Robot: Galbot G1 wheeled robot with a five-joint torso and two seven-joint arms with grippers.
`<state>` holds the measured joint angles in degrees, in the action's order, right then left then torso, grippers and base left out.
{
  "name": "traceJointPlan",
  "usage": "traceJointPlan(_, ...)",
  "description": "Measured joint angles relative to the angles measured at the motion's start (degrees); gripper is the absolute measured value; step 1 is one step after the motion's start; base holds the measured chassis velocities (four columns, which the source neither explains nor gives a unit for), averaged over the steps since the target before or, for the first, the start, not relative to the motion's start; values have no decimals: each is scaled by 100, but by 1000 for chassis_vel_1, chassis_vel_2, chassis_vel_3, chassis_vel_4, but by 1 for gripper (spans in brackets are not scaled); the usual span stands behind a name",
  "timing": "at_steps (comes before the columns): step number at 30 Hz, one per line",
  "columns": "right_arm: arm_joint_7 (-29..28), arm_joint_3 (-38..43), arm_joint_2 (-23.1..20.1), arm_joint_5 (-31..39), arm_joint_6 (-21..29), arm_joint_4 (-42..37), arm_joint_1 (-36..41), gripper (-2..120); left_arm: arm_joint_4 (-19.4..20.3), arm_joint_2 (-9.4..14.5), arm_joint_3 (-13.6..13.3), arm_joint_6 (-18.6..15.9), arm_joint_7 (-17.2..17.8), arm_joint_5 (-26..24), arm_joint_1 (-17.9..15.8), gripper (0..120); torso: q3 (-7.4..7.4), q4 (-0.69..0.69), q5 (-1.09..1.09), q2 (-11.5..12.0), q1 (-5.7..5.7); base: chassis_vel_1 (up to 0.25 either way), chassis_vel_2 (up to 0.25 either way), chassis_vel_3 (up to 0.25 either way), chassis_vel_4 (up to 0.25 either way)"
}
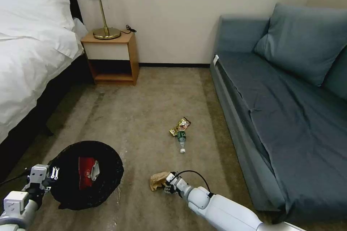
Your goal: Pick up the trash bin, then pick up the garbage on the floor and place it into the trash bin.
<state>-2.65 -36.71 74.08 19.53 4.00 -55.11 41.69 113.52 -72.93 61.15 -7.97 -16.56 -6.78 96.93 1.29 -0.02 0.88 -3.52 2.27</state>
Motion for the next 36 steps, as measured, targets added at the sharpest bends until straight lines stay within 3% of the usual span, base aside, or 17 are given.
traceJointPlan(2,24,15,-14,0,-28,4,12,48,-6,12,0,-5,0,-2,-8,6,0,0,0,0,0,0,0,0,0)
traceJointPlan(7,34,26,-23,1,-41,4,23,35,-10,19,-4,-9,2,-3,-19,6,0,0,0,0,0,0,0,0,0)
traceJointPlan(11,28,26,-31,23,-42,-22,40,16,-10,41,0,-14,2,-18,-17,6,0,0,0,0,0,0,0,0,0)
traceJointPlan(16,12,24,-49,58,-33,-80,43,1,-8,66,21,-16,2,-48,-1,6,0,1,-1,0,0,0,0,0,0)
traceJointPlan(26,-76,74,-299,246,108,-581,-35,0,3,102,21,-24,-3,-58,3,6,1,0,-1,0,0,0,0,0,0)
traceJointPlan(34,-268,101,-781,567,344,-1509,-218,0,2,130,1,-28,-11,-59,-20,6,1,0,-1,0,0,0,0,0,0)
traceJointPlan(36,-363,101,-1074,748,471,-1993,-304,0,-2,144,-14,-31,-12,-60,-49,6,0,0,-1,0,0,0,0,0,0)
